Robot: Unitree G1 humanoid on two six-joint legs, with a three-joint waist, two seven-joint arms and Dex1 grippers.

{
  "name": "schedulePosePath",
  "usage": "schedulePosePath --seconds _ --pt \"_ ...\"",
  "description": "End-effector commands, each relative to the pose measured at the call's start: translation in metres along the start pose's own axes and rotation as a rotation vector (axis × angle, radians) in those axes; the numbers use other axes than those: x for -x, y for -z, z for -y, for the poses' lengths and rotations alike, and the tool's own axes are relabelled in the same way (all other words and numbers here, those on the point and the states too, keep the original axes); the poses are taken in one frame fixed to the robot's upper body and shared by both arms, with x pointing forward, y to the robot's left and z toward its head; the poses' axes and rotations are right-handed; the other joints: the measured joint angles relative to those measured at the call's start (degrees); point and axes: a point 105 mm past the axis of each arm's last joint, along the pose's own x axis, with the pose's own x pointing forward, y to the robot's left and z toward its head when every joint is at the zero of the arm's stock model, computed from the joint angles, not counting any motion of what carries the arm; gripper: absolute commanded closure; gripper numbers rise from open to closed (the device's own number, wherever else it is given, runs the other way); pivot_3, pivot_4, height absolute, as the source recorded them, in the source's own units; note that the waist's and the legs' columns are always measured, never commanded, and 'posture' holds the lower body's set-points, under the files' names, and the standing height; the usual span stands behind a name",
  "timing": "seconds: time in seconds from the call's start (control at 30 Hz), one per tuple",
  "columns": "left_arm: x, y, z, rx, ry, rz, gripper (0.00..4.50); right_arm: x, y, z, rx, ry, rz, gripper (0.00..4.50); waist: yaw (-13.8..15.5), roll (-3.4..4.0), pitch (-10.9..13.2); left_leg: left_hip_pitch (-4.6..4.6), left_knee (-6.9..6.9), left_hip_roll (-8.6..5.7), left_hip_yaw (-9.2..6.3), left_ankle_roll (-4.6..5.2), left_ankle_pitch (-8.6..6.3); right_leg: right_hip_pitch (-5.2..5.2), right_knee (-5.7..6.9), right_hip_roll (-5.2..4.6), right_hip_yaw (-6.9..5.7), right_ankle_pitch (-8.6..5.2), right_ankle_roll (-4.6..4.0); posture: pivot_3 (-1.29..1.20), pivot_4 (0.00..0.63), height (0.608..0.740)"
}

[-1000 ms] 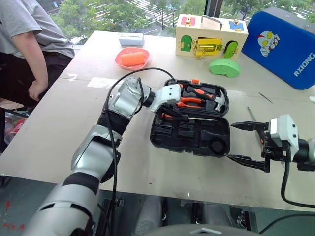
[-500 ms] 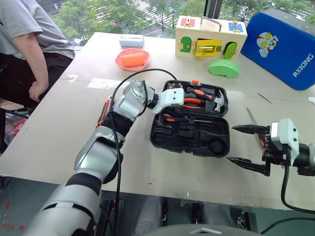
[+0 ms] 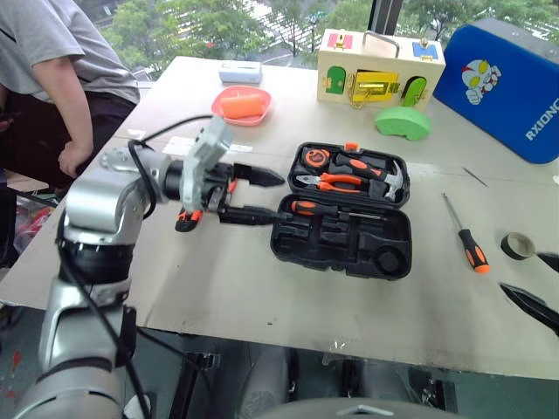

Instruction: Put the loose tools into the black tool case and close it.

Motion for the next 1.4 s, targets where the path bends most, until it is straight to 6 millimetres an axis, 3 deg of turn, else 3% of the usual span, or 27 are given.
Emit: schedulePosePath --seconds 0.03,0.13,0.23,0.33,0.43,0.63,0.83,1.07,1.2,1.33,1.4 --pt "-0.002 -0.005 0.020 -0.063 0.030 -0.021 0.09 0.024 0.002 0.008 -0.013 0.065 -0.013 0.00 -0.1 0.07 0.0 0.09 0.00 0.00 0.01 0.00 0.00 0.06 0.01 0.00 0.05 0.00 -0.01 0.00 0.150 0.735" --pt "-0.006 -0.003 0.022 -0.073 0.020 -0.019 0.09 0.023 0.004 0.012 -0.015 0.073 -0.021 0.00 -0.2 0.08 0.0 0.25 -0.07 0.00 0.09 0.00 -0.01 0.14 0.01 -0.01 0.17 -0.01 -0.02 0.00 0.150 0.735" --pt "-0.010 -0.004 0.021 -0.096 0.002 -0.011 0.09 0.008 0.001 0.013 -0.006 0.048 -0.009 0.00 -0.1 0.09 0.0 0.28 -0.09 0.00 0.09 0.00 -0.01 0.14 0.01 -0.01 0.19 -0.01 -0.03 0.00 0.150 0.735" --pt "-0.013 -0.006 0.020 -0.132 -0.011 -0.017 0.09 -0.021 -0.004 0.011 -0.002 0.020 0.012 0.00 0.0 0.11 0.0 0.28 -0.15 0.00 0.09 0.00 -0.01 0.12 -0.01 -0.01 0.21 -0.01 -0.04 0.00 0.150 0.735" --pt "-0.016 -0.006 0.016 -0.176 -0.034 -0.027 0.09 -0.065 -0.005 0.003 -0.023 0.002 0.048 0.00 0.0 0.11 0.0 0.27 -0.25 0.00 0.09 0.00 -0.01 0.09 -0.04 0.01 0.19 -0.03 -0.07 0.00 0.150 0.735" --pt "-0.015 -0.009 0.010 -0.196 -0.079 -0.029 0.09 -0.117 0.006 0.002 -0.097 0.100 0.061 0.00 0.1 0.16 0.0 0.08 -0.25 -0.05 0.09 -0.01 0.00 -0.08 -0.07 0.06 0.13 -0.03 -0.05 0.00 0.150 0.735" --pt "-0.011 -0.009 0.004 -0.203 -0.120 -0.032 0.09 -0.142 0.024 0.010 -0.133 0.235 0.035 0.00 -0.2 0.14 0.0 -0.08 -0.21 -0.15 0.10 -0.01 0.01 -0.27 -0.02 0.24 0.14 -0.02 -0.01 0.00 0.150 0.735" --pt "-0.009 -0.009 0.000 -0.215 -0.144 -0.034 0.09 -0.148 0.028 0.018 -0.143 0.308 0.043 0.00 -0.3 0.17 0.0 -0.04 -0.21 -0.12 0.15 -0.03 0.02 -0.30 0.02 0.32 0.20 -0.02 -0.01 0.00 0.150 0.735" --pt "-0.010 -0.009 -0.002 -0.218 -0.148 -0.032 0.00 -0.152 0.022 0.017 -0.141 0.316 0.067 1.27 -0.3 0.18 0.0 -0.01 -0.20 -0.12 0.15 -0.03 0.02 -0.30 0.06 0.32 0.23 -0.02 -0.01 0.00 0.150 0.735" --pt "-0.009 -0.009 -0.001 -0.217 -0.145 -0.029 0.00 -0.152 0.013 0.019 -0.142 0.344 0.087 3.27 -0.1 0.18 0.0 -0.04 -0.21 -0.12 0.15 -0.03 0.02 -0.33 0.05 0.32 0.22 -0.02 -0.01 0.00 0.150 0.735" --pt "-0.009 -0.010 0.000 -0.214 -0.140 -0.024 0.00 -0.151 0.009 0.020 -0.145 0.351 0.096 3.99 -0.1 0.19 0.0 -0.05 -0.23 -0.11 0.15 -0.04 0.02 -0.34 0.03 0.33 0.20 -0.02 -0.01 0.00 0.150 0.735"
